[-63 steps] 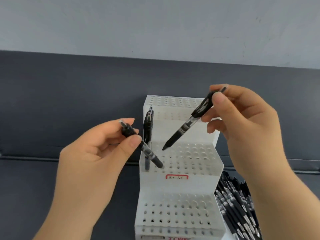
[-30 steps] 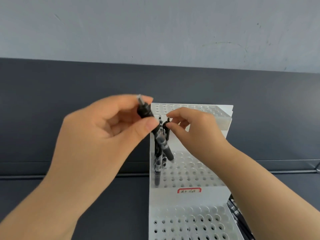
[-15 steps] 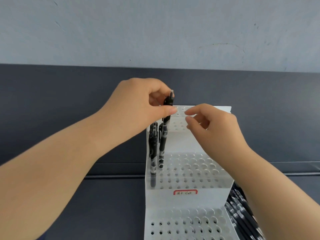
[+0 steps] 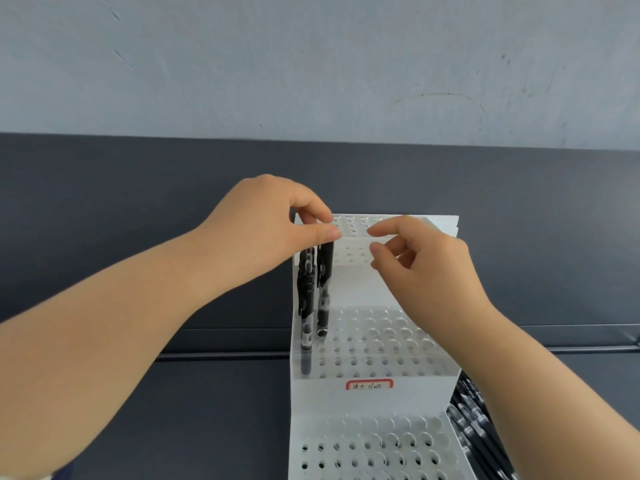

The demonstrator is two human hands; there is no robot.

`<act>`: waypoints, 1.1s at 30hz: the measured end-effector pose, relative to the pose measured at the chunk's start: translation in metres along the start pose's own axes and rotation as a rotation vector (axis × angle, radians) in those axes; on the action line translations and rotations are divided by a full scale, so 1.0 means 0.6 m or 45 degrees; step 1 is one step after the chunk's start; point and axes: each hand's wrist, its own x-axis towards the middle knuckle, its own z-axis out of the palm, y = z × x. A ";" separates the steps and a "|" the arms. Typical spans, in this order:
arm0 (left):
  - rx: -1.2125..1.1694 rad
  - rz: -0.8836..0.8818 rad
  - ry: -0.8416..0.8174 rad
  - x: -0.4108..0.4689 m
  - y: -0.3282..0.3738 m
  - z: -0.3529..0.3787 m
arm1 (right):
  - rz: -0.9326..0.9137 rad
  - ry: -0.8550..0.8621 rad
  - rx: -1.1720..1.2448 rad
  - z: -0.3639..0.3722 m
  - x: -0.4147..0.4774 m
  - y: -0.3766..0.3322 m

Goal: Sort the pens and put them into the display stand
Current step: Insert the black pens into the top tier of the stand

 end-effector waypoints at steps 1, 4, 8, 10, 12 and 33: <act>-0.006 0.003 0.000 0.000 0.000 -0.002 | 0.004 -0.001 0.003 0.000 -0.001 -0.001; -0.013 0.011 0.011 -0.002 0.002 -0.008 | 0.009 -0.007 0.005 0.001 -0.004 -0.001; 0.003 0.050 0.062 -0.010 0.011 -0.009 | 0.019 -0.024 0.022 0.001 -0.011 0.002; 0.048 0.110 0.092 -0.017 0.023 -0.005 | 0.024 -0.036 0.025 -0.001 -0.017 0.007; 0.131 0.195 0.120 -0.024 0.040 0.006 | 0.025 -0.041 0.033 -0.003 -0.024 0.016; 0.278 0.102 -0.334 -0.094 0.301 0.424 | 0.468 -0.387 -0.264 -0.199 -0.145 0.384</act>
